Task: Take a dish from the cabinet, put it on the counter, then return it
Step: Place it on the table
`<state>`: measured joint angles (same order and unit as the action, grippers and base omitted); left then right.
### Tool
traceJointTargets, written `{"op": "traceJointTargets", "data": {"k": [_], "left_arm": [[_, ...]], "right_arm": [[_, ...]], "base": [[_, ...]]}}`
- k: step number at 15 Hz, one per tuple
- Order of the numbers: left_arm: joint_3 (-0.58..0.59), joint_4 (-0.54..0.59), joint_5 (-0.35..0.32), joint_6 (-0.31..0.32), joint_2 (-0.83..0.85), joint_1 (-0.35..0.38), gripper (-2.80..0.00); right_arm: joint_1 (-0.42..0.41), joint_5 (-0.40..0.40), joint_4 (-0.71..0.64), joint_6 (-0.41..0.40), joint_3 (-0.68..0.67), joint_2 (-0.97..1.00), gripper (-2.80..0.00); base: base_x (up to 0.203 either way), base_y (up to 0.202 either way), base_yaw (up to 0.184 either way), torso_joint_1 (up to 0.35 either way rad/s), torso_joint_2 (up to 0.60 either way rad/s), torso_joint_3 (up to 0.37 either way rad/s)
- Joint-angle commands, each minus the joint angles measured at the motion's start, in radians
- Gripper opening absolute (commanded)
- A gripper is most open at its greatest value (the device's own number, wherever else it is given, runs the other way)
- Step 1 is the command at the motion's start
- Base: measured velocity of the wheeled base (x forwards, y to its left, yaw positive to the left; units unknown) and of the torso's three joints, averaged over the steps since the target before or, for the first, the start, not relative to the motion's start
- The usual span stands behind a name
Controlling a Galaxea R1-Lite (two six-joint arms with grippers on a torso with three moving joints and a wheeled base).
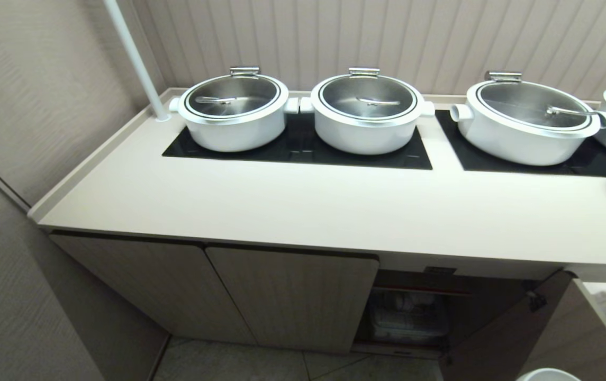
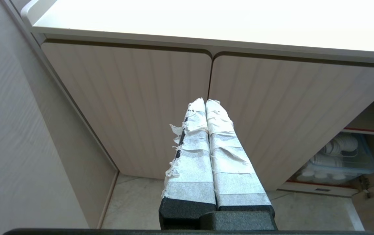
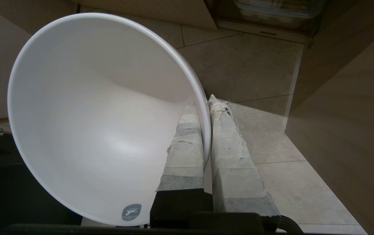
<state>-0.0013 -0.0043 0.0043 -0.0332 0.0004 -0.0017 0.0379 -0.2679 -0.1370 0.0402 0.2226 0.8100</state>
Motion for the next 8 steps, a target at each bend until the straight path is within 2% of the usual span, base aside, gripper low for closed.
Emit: {"op": "traceJointTargets", "data": {"k": [1,8], "left_arm": [[0.000,0.000,0.000,-0.001,0.000,0.000,-2.80],[0.000,0.000,0.000,-0.001,0.000,0.000,-2.80]], "right_arm": [[0.000,-0.002,-0.001,0.000,0.000,0.001,-2.80],[0.001,-0.002,-0.001,-0.002,-0.002,0.000,-2.80]], "base": [[0.000,0.000,0.000,0.072,-0.15,-0.076],[0.000,0.000,0.000,0.075,-0.15,-0.078]]}}
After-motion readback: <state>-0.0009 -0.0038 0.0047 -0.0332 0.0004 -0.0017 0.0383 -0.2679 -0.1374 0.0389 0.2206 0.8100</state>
